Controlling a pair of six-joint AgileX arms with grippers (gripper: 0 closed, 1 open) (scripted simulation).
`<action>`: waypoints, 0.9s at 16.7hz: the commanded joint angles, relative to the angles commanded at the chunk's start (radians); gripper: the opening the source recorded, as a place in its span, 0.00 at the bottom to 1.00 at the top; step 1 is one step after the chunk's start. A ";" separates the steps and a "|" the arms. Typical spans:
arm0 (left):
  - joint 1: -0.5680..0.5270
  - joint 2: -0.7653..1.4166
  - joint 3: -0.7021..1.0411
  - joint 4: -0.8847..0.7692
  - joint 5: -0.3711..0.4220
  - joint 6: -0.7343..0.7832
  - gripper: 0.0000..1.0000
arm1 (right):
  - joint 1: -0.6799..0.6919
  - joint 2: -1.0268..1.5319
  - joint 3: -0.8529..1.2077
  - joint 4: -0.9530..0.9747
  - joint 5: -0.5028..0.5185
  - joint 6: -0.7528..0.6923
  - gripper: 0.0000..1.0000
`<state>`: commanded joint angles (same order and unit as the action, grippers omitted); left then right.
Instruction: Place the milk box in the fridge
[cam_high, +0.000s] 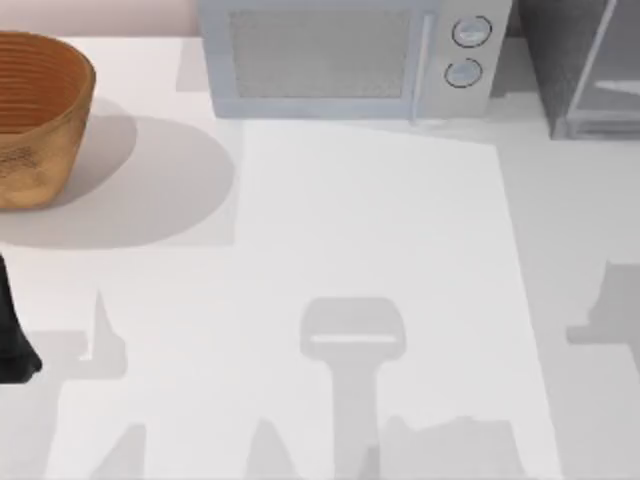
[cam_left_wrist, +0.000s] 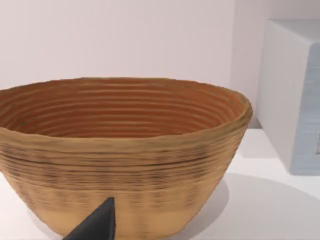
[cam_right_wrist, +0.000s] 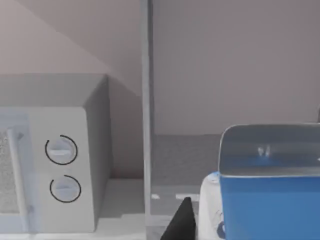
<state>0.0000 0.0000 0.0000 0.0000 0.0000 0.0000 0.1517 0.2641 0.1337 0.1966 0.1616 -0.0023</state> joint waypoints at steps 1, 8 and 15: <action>0.000 0.000 0.000 0.000 0.000 0.000 1.00 | -0.033 -0.057 -0.029 -0.042 -0.035 0.001 0.00; 0.000 0.000 0.000 0.000 0.000 0.000 1.00 | -0.152 -0.264 -0.134 -0.197 -0.162 0.002 0.00; 0.000 0.000 0.000 0.000 0.000 0.000 1.00 | -0.157 -0.230 -0.106 -0.167 -0.162 0.006 0.00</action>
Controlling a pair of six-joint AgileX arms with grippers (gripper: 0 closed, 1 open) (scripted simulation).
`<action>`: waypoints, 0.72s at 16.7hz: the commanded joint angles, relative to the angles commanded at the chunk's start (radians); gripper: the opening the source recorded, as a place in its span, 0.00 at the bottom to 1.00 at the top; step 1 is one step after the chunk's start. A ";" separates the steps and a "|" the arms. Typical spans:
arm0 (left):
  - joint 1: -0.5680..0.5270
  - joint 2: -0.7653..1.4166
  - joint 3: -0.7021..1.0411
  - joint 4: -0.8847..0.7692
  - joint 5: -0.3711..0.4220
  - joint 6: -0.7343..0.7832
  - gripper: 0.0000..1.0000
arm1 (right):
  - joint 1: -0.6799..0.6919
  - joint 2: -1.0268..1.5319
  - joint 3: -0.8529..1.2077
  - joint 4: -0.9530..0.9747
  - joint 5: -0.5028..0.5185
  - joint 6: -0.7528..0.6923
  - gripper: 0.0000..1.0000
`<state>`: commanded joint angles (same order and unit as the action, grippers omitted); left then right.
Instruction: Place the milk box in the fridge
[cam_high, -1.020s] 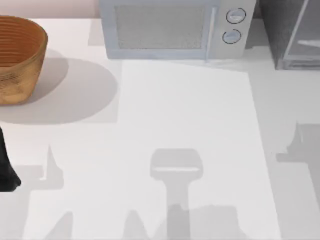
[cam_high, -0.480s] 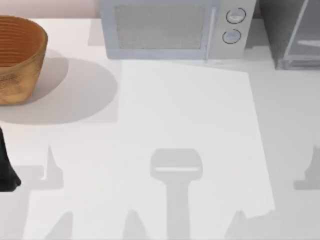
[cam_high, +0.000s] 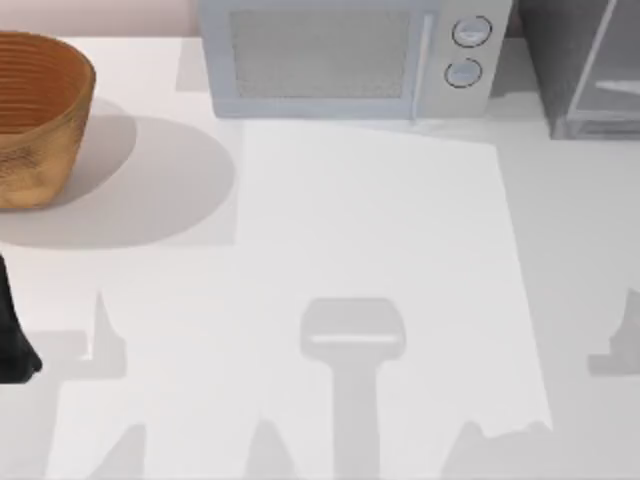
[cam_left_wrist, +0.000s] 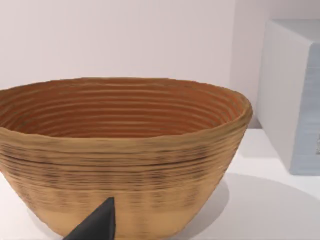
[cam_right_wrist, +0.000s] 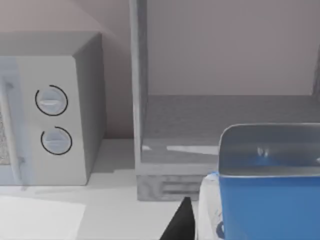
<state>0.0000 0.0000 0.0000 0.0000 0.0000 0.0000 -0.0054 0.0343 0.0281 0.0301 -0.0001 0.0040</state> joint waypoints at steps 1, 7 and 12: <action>0.000 0.000 0.000 0.000 0.000 0.000 1.00 | -0.007 0.031 0.024 0.027 -0.003 0.001 0.00; 0.000 0.000 0.000 0.000 0.000 0.000 1.00 | -0.060 0.436 0.232 0.280 -0.057 -0.005 0.00; 0.000 0.000 0.000 0.000 0.000 0.000 1.00 | -0.117 0.972 0.426 0.528 -0.123 0.002 0.00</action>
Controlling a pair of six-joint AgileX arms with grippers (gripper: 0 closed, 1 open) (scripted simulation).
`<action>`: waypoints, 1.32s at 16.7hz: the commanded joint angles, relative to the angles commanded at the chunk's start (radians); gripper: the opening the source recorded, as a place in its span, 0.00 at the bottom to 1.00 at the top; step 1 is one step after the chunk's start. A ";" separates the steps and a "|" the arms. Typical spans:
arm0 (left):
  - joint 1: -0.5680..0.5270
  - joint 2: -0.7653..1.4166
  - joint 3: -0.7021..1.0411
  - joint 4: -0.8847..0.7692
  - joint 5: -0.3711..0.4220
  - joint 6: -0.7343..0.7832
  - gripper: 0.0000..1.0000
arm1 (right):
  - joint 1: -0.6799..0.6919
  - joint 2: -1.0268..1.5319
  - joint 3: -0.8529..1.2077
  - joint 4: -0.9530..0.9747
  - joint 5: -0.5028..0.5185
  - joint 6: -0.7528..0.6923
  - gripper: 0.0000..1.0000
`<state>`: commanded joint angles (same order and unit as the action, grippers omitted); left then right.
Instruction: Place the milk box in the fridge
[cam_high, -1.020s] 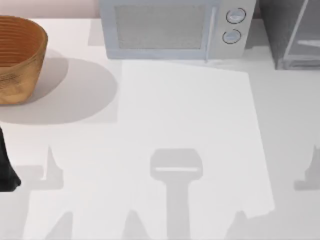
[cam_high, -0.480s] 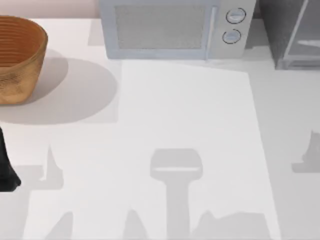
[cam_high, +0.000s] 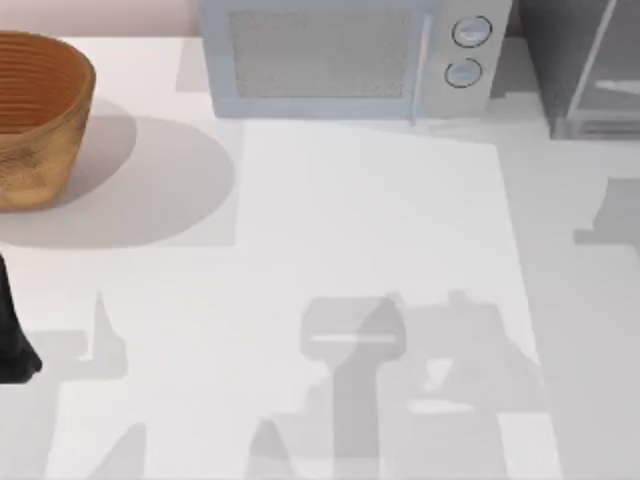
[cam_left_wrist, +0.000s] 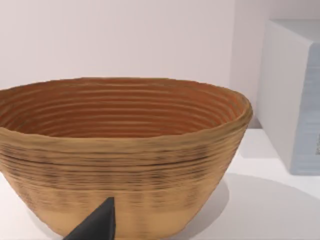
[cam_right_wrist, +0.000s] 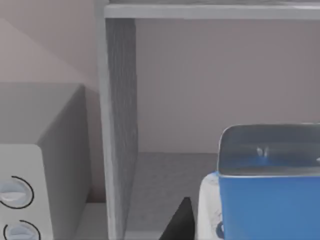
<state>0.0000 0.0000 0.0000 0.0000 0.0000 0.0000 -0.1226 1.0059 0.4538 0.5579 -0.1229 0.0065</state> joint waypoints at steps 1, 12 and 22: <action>0.000 0.000 0.000 0.000 0.000 0.000 1.00 | -0.013 0.110 0.040 0.050 -0.012 0.002 0.00; 0.000 0.000 0.000 0.000 0.000 0.000 1.00 | -0.137 1.034 0.448 0.553 -0.116 0.011 0.00; 0.000 0.000 0.000 0.000 0.000 0.000 1.00 | -0.151 1.166 0.518 0.640 -0.132 0.010 0.00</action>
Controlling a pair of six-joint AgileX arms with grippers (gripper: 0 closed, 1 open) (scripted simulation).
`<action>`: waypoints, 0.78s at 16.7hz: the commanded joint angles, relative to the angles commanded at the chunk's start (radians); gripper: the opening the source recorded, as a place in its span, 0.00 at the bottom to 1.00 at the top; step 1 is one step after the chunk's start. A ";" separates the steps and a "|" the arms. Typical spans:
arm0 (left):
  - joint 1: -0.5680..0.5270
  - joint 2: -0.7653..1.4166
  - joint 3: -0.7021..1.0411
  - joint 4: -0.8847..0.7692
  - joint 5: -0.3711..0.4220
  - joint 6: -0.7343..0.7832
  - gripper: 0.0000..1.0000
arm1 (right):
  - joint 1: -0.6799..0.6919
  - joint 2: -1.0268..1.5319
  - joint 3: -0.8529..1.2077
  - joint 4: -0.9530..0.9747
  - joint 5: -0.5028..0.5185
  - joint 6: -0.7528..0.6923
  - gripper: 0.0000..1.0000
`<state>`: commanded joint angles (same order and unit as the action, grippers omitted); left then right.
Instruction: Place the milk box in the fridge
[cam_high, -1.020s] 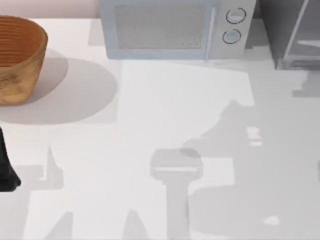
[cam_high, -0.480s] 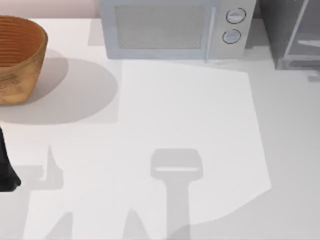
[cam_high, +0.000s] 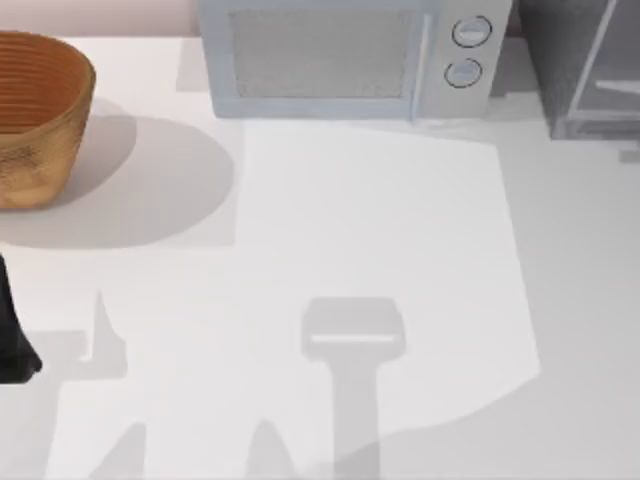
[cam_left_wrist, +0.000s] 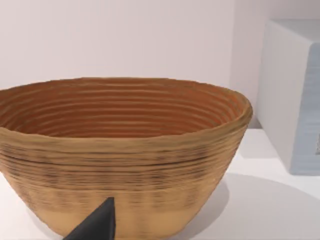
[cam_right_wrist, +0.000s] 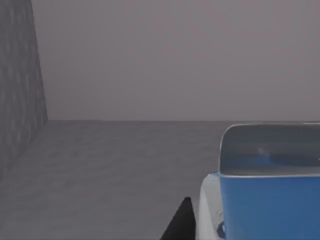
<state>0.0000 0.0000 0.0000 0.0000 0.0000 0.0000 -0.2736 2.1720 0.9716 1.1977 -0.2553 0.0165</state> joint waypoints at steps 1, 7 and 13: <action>0.000 0.000 0.000 0.000 0.000 0.000 1.00 | 0.000 0.001 0.001 0.000 0.000 0.000 0.00; 0.000 0.000 0.000 0.000 0.000 0.000 1.00 | 0.013 0.070 0.133 -0.078 0.009 0.000 0.00; 0.000 0.000 0.000 0.000 0.000 0.000 1.00 | 0.027 0.129 0.293 -0.163 0.023 -0.002 0.00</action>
<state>0.0000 0.0000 0.0000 0.0000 0.0000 0.0000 -0.2462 2.3009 1.2642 1.0348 -0.2322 0.0142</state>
